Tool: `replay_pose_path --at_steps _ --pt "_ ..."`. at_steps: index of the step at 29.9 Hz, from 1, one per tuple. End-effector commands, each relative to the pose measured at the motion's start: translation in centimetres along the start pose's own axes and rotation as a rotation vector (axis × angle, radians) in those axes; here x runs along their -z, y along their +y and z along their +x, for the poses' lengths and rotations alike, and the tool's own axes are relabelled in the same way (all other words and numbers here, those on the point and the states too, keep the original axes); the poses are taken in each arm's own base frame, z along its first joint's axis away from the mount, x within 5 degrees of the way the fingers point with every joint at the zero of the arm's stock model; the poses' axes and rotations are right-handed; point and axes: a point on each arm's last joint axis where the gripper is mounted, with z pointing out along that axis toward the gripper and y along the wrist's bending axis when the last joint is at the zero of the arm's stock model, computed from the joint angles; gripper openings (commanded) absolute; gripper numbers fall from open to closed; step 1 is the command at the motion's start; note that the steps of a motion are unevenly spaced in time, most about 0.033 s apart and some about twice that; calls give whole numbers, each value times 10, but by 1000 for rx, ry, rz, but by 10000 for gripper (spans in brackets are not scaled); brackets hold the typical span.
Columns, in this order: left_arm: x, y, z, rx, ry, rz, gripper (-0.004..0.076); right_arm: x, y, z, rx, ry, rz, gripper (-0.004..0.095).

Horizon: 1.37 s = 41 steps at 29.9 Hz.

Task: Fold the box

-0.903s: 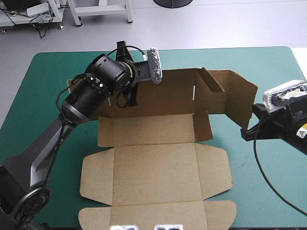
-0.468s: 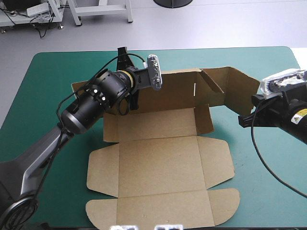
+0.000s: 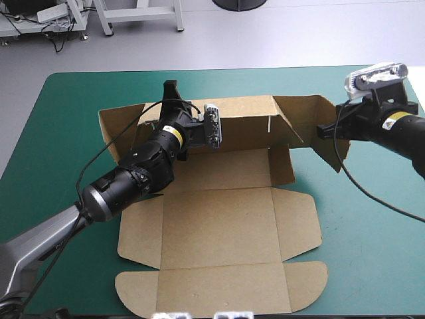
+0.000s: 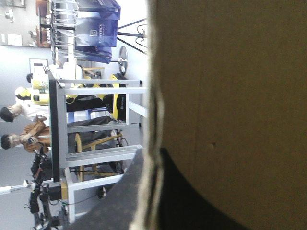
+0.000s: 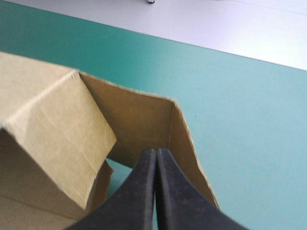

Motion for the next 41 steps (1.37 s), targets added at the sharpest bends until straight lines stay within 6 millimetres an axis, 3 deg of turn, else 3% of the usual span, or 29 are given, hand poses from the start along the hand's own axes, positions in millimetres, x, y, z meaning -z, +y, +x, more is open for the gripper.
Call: replay_pose_path --at_steps 1,6,15,21,25,28,37,41 --pt "15 17 -3 -44 -80 -157 -9 9 -2 -31 8 -130 11 -20" --pt "10 8 2 -95 -66 -262 -9 -23 -7 -50 6 -50 -11 -20" --pt "8 2 5 -23 -55 -255 -9 -92 -14 -81 -28 86 -68 -20" --pt "8 2 9 -1 -13 -261 -9 -147 -17 -77 -106 220 -122 -20" --pt "7 2 13 21 23 -260 -8 -173 -13 -67 -156 267 -189 -20" --pt "5 0 15 46 5 -228 -8 -184 -10 -59 -154 323 -227 -20" --pt "-6 -9 15 -20 44 -193 -8 -191 -2 -49 -167 373 -335 -20" --pt "-14 -16 14 -39 60 -171 -8 -197 -2 -32 -159 437 -334 -20"
